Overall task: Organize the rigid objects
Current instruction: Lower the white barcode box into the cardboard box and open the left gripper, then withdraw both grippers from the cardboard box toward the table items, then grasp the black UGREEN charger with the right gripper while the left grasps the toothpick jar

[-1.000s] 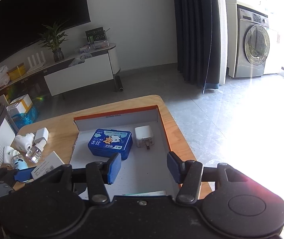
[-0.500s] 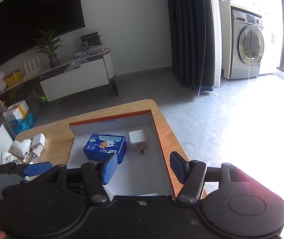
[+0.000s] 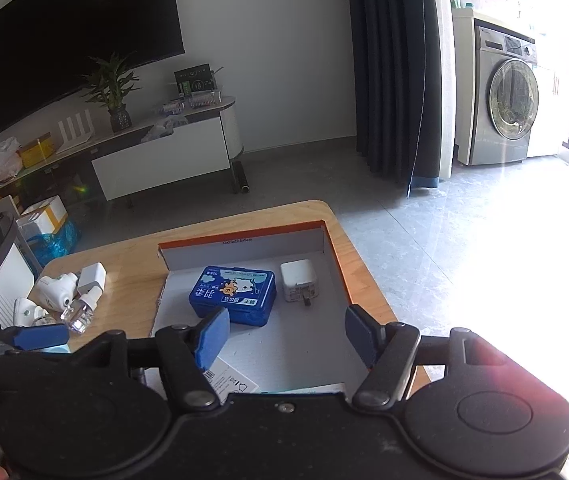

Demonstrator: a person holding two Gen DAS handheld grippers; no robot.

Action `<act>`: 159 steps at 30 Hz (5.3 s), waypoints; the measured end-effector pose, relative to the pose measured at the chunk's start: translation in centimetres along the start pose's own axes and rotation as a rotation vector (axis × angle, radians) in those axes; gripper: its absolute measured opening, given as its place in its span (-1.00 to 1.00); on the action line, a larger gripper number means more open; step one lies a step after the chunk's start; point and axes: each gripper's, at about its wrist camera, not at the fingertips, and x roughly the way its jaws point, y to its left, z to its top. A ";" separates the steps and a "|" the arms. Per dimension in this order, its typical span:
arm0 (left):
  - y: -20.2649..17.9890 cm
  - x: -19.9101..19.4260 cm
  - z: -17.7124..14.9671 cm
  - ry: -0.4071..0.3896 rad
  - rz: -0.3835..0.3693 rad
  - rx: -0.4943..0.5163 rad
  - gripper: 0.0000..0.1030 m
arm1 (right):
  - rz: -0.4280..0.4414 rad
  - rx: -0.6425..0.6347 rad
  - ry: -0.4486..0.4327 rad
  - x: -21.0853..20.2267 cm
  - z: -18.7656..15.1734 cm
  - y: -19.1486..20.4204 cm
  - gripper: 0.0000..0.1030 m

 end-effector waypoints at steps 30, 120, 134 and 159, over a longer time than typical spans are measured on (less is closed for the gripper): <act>5.4 -1.8 -0.6 -0.027 0.068 -0.081 1.00 | 0.087 -0.105 0.047 0.5 -0.8 4.9 0.54; 20.0 -1.7 -6.4 0.032 0.207 -0.308 1.00 | 0.247 -0.296 0.299 11.1 -7.4 20.1 0.78; 20.0 -1.3 -6.1 0.020 0.178 -0.315 1.00 | 0.246 -0.302 0.232 10.5 -8.0 20.2 0.51; 16.4 5.2 -2.4 -0.010 0.217 -0.287 0.02 | 0.259 -0.226 0.121 6.2 -5.1 13.4 0.51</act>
